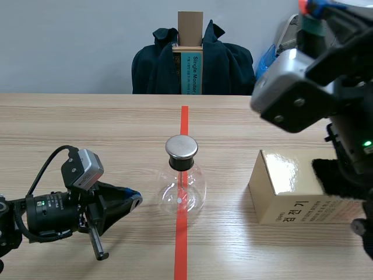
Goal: Do the electroscope experiment.
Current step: 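Bring the plate to the electroscope and point at the metal foil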
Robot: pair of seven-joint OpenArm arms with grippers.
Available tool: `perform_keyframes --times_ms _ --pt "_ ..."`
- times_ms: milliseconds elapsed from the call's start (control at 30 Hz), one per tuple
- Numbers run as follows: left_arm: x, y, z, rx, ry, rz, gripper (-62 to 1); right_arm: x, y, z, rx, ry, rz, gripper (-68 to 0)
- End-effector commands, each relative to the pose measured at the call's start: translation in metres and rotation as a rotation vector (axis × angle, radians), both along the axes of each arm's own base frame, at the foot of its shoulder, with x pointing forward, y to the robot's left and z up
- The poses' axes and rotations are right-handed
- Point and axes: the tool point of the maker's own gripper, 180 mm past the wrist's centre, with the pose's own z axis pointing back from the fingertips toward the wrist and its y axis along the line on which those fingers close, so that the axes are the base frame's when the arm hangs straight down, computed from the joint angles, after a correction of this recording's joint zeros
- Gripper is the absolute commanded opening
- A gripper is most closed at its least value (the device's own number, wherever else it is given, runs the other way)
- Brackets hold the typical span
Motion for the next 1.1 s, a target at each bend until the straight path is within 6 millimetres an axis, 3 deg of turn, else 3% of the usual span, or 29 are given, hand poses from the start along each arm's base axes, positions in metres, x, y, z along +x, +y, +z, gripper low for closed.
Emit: perform_keyframes --times_ms 0,267,433,667,1067 --pt "0.006 -0.005 0.010 -0.035 -0.025 0.006 -58.2 0.002 0.000 -0.011 -0.031 0.016 -0.002 -66.7" --pt "0.008 -0.007 0.009 -0.020 -0.043 0.019 -58.2 -0.003 0.019 -0.083 -0.132 0.182 0.046 -66.7" --pt "0.008 -0.008 0.008 -0.010 -0.047 0.014 -58.2 -0.008 0.023 -0.112 -0.157 0.253 0.063 -66.7" --pt "0.008 -0.008 0.008 -0.010 -0.047 0.014 -58.2 -0.013 0.024 -0.135 -0.190 0.312 0.076 -66.7" --pt "0.008 -0.008 0.008 -0.010 -0.047 0.014 -58.2 -0.014 0.024 -0.148 -0.210 0.362 0.083 -66.7"
